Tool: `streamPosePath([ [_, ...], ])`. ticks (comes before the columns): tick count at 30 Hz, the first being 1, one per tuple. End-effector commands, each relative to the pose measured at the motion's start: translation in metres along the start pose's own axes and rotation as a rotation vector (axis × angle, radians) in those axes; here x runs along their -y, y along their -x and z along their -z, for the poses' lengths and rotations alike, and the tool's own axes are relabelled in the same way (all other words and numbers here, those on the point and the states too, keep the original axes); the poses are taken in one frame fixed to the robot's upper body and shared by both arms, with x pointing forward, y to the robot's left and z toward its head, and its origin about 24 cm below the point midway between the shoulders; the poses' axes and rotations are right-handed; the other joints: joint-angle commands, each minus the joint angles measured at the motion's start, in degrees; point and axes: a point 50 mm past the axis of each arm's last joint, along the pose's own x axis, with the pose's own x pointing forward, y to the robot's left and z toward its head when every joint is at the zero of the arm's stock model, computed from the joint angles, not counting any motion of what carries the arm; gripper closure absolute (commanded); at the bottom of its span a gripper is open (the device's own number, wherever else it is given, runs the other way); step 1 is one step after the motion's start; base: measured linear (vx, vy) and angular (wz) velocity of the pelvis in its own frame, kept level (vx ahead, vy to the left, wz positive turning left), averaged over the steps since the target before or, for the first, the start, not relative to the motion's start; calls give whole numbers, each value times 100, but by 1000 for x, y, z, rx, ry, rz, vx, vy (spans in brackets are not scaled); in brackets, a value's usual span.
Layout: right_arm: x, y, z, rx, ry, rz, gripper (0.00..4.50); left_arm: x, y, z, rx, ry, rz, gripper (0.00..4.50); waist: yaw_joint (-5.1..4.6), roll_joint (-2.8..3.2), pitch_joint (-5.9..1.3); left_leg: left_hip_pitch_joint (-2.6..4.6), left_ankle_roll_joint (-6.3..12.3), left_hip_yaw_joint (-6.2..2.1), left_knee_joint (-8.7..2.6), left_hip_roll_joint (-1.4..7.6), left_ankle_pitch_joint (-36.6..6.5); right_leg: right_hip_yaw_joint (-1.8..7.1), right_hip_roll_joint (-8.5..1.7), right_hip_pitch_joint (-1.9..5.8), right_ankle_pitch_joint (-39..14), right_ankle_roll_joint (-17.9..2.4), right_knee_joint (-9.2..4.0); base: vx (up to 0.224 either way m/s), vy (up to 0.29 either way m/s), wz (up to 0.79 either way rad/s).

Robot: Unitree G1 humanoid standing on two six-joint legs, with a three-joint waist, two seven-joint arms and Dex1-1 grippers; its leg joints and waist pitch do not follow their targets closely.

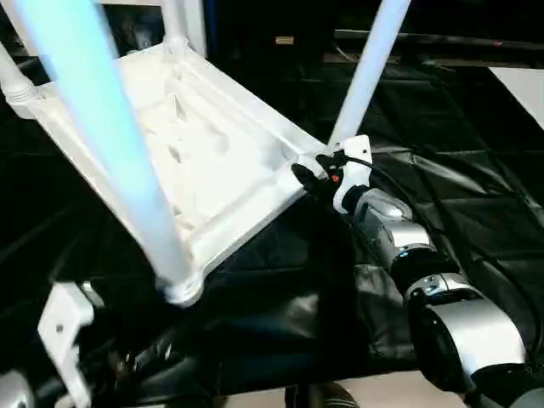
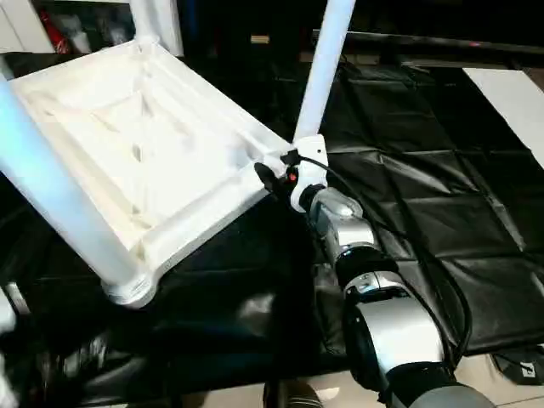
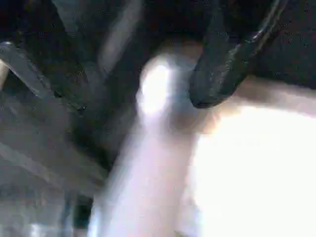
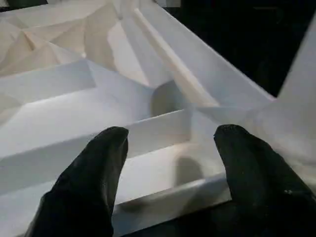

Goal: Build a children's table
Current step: Rotate table base

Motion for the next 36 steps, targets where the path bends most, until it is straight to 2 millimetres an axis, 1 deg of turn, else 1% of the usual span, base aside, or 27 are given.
streamPosePath([
  [1,12,14,9,0,-4,53,131,0,-14,-3,56,-11,13,34,-14,123,-412,76,454,14,-391,138,-713,308,-277,344,-850,-1431,-242,0,0,0],
  [2,13,15,10,0,-1,57,131,0,-16,-3,62,-10,16,31,-1,114,-411,60,433,0,-400,133,-707,304,-280,365,-895,-1372,-252,0,0,0],
  [3,15,20,14,3,6,64,131,-2,-24,-4,83,-7,24,11,-1,101,-450,50,411,-2,-382,118,-683,309,-282,385,-918,-1336,-230,0,0,0],
  [4,18,26,17,5,4,85,131,-5,-32,-3,93,-16,23,11,2,80,-460,27,403,-6,-373,92,-672,318,-272,401,-1003,-1256,-247,0,0,0],
  [5,20,32,20,8,7,102,131,-8,-39,-3,97,-17,22,11,9,72,-474,45,403,3,-357,88,-662,327,-268,387,-1009,-1225,-245,0,0,0],
  [6,21,34,21,9,8,108,131,-9,-42,-2,95,-18,20,11,5,68,-492,34,401,-7,-354,84,-636,326,-263,399,-1009,-1197,-240,0,0,0],
  [7,22,36,22,9,9,114,131,-10,-45,-2,93,-21,18,11,3,79,-517,45,397,-8,-341,84,-643,324,-267,395,-1018,-1229,-226,0,0,0],
  [8,23,39,24,2,10,127,131,-12,-50,-1,88,-32,17,11,-15,67,-525,7,388,-25,-345,71,-665,315,-259,423,-1109,-1173,-242,0,0,0],
  [9,25,43,26,-15,25,152,131,-14,-56,0,86,-34,16,11,-21,73,-538,10,358,-33,-340,69,-698,315,-261,418,-1237,-1117,-257,0,0,0],
  [10,26,44,29,-30,20,172,131,-16,-60,0,93,-51,18,11,-29,109,-559,3,312,-49,-337,66,-734,309,-270,433,-1377,-1094,-256,0,0,0],
  [11,26,44,32,-45,5,182,131,-16,-65,-2,106,-52,31,11,-39,89,-557,-2,297,-45,-334,57,-751,307,-268,430,-1459,-1059,-281,0,0,0],
  [12,24,44,34,-61,-1,174,131,-15,-69,-5,126,-41,50,11,-37,129,-587,10,249,-51,-323,58,-774,311,-269,432,-1502,-1057,-268,0,0,0],
  [13,24,44,34,-61,-1,174,131,-15,-69,-5,126,-41,50,11,-36,114,-585,26,236,-39,-313,63,-804,320,-257,405,-1471,-1099,-278,0,0,0],
  [15,14,39,42,-124,22,115,131,-5,-77,-14,178,8,151,11,-17,173,-620,37,209,-37,-298,68,-801,335,-238,400,-1314,-1207,-249,0,0,0],
  [16,9,36,45,-143,35,91,131,0,-79,-18,196,29,201,11,-5,160,-628,65,218,-12,-286,63,-791,344,-214,373,-1094,-1331,-240,0,0,0],
  [17,4,31,45,-146,25,87,131,8,-82,-22,205,59,280,11,-5,169,-639,50,217,-17,-285,56,-789,344,-207,389,-1013,-1384,-220,0,0,0],
  [18,3,28,45,-145,17,92,131,12,-83,-23,202,70,311,11,-9,152,-646,24,224,-27,-289,55,-836,337,-219,407,-1060,-1423,-208,0,0,0],
  [20,-3,18,42,-145,-3,85,131,22,-87,-25,203,101,393,11,-13,151,-653,18,235,-39,-282,65,-846,338,-234,423,-1131,-1423,-204,0,0,0],
  [22,-5,15,41,-146,-7,81,131,26,-90,-26,209,113,418,11,-3,156,-676,10,238,-33,-267,67,-706,341,-221,431,-999,-1439,-175,0,0,0],
  [25,-16,4,38,-153,-15,56,131,39,-106,-24,204,114,495,11,-7,165,-687,26,256,-30,-265,68,-737,324,-221,419,-1026,-1413,-183,0,0,0],
  [28,-20,1,37,-151,-18,47,131,44,-111,-23,196,119,528,11,-10,143,-706,-2,221,-39,-253,57,-704,336,-236,459,-1047,-1346,-168,0,0,0],
  [29,-29,-5,37,-146,-32,23,131,52,-124,-23,197,113,566,11,-12,156,-725,-2,225,-43,-247,55,-683,334,-238,470,-1038,-1342,-163,0,0,0],
  [30,-33,-7,37,-146,-35,17,131,55,-131,-24,198,105,578,11,-10,163,-728,19,235,-29,-237,51,-675,335,-231,442,-1037,-1348,-180,0,0,0],
  [31,-33,-7,37,-146,-35,17,131,55,-131,-24,198,105,578,11,-13,156,-728,-7,230,-36,-237,45,-675,333,-231,461,-1055,-1328,-181,0,0,0],
  [33,-36,-9,39,-153,-28,23,131,54,-145,-22,196,87,551,11,-17,152,-756,-16,209,-48,-231,45,-654,331,-247,483,-1049,-1311,-172,0,0,0],
  [34,-37,-9,40,-152,-39,25,131,51,-154,-20,190,73,532,11,-19,173,-780,-5,205,-49,-223,44,-675,333,-252,486,-1056,-1308,-172,0,0,0],
  [36,-38,-10,40,-151,-44,32,131,45,-167,-17,165,41,477,11,-14,178,-786,19,221,-43,-219,33,-755,324,-233,457,-1154,-1280,-209,0,0,0],
])
